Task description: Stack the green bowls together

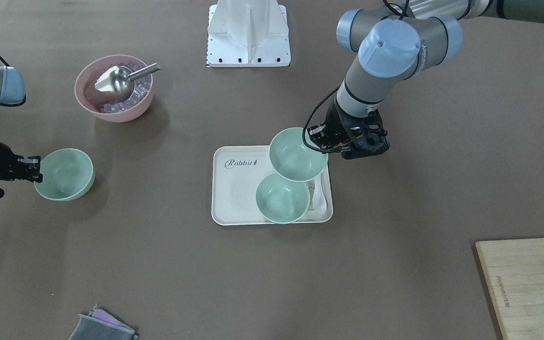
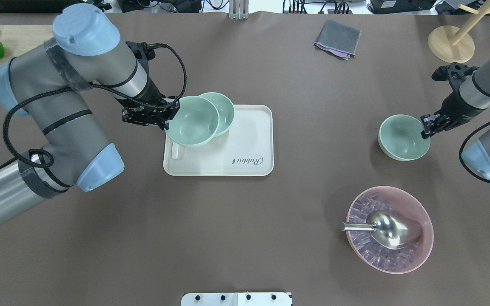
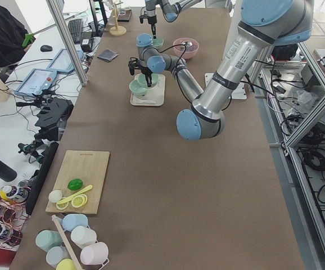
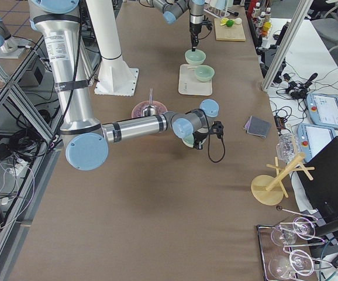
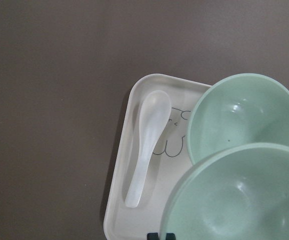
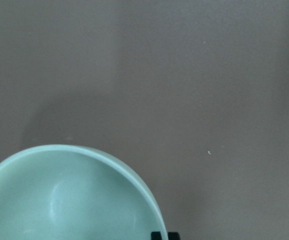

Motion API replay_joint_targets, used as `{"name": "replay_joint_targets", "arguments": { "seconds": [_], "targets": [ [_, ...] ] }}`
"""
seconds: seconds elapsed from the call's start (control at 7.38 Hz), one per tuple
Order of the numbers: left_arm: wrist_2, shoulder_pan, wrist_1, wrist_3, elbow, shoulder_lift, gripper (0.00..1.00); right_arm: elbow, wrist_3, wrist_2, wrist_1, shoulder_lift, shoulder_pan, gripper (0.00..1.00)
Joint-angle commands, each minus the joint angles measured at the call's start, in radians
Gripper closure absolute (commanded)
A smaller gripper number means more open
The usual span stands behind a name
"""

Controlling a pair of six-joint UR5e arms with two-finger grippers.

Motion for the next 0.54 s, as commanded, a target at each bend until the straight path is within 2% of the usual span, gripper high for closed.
{"name": "replay_joint_targets", "arguments": {
  "seconds": [0.0,0.41],
  "targets": [
    [0.003,0.003,-0.011,-0.001,0.025,-0.009,1.0,0.01,0.003,0.033,-0.006,0.011,0.021,1.0],
    [0.003,0.001,-0.02,-0.007,0.115,-0.092,1.0,0.009,0.006,0.032,-0.021,0.039,0.029,1.0]
  ]
}}
